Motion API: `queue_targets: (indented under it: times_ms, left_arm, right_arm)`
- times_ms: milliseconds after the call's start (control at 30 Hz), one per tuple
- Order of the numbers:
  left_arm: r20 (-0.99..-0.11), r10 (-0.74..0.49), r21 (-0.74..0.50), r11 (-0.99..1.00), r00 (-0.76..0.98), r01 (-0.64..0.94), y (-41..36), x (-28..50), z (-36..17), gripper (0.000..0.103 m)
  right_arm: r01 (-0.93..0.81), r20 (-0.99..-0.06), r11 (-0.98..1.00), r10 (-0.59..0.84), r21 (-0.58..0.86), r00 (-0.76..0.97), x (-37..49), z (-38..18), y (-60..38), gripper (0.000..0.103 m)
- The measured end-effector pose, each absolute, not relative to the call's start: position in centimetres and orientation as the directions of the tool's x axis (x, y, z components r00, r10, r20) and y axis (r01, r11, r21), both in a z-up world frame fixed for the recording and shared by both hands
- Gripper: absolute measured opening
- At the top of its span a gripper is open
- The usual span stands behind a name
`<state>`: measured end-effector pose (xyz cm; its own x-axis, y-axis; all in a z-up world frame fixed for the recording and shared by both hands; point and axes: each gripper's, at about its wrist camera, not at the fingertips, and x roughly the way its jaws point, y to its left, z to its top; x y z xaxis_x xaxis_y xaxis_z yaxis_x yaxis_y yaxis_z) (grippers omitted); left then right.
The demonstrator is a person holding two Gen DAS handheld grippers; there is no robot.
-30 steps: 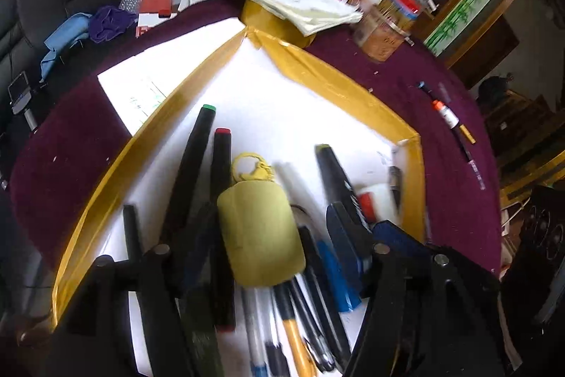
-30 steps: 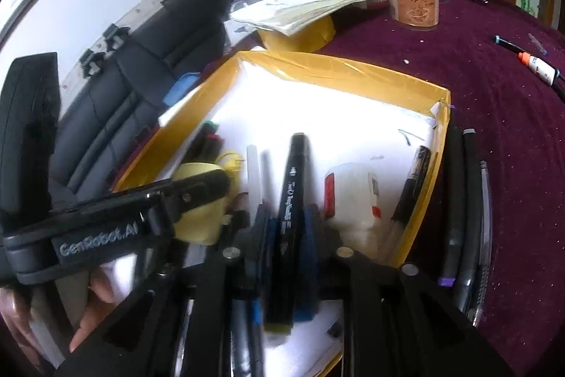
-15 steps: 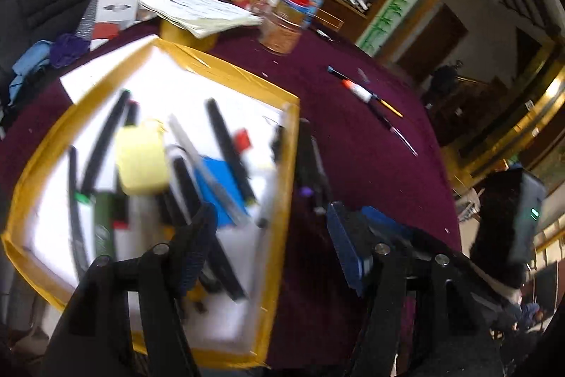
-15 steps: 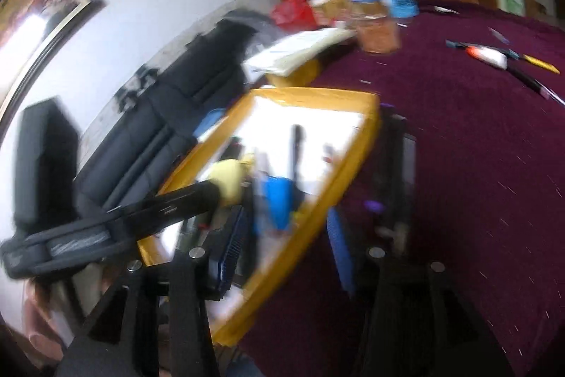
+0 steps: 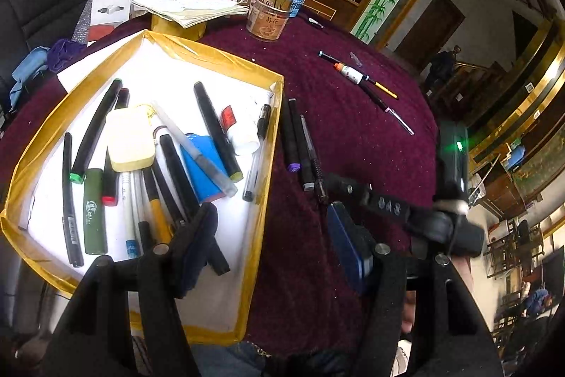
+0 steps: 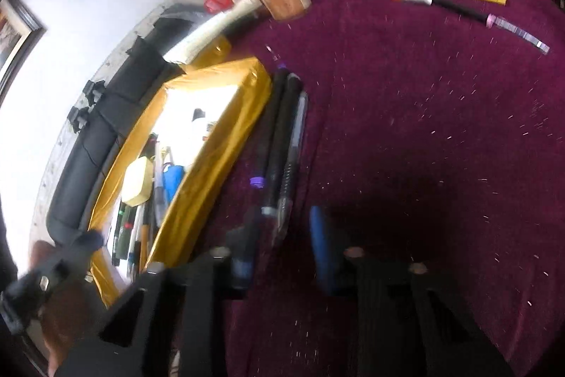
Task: Organize rigid objects
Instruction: 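Grasp a clear pen with the right tool while the left tool grasps a black marker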
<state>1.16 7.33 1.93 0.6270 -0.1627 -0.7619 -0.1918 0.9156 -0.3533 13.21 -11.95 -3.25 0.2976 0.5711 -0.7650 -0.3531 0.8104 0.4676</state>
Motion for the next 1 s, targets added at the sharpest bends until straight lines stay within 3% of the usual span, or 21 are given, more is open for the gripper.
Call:
queue_targets:
  times_ms: [167, 433, 500, 600, 833, 1000]
  left_arm:
    - [-0.764, -0.153, -0.345, 0.918, 0.627, -0.196, 7.4, 1.2, 1.8, 0.063]
    - [-0.758, -0.076, -0.259, 0.946, 0.648, -0.192, 6.5, 0.9, 2.4, 0.063]
    - [-0.753, -0.062, -0.243, 0.951, 0.655, -0.190, 6.3, 0.8, 2.6, 0.063]
    - [-0.750, -0.043, -0.217, 0.959, 0.660, -0.183, 5.9, 0.9, 2.8, 0.063]
    - [-0.761, -0.054, -0.184, 0.973, 0.646, -0.137, 3.9, 2.4, 2.5, 0.063]
    - [-0.805, -0.160, -0.239, 0.969, 0.571, -0.066, 2.2, 6.7, 2.4, 0.063]
  right_arm:
    - [-0.360, -0.766, 0.813, 0.566, 0.458, 0.305, 14.8, -2.9, -10.7, 0.013]
    - [-0.386, -0.836, 0.874, 0.431, 0.294, 0.340, 14.9, -3.5, -8.4, 0.013]
    - [-0.399, -0.848, 0.883, 0.396, 0.247, 0.353, 14.3, -3.6, -8.1, 0.008]
    - [-0.402, -0.849, 0.882, 0.396, 0.245, 0.350, 13.2, -3.6, -9.0, 0.008]
    - [-0.285, -0.841, 0.927, 0.347, 0.243, 0.415, 11.6, -3.6, -15.6, 0.008]
    - [-0.230, -0.816, 0.929, 0.366, 0.291, 0.446, 11.4, -3.8, -19.5, 0.008]
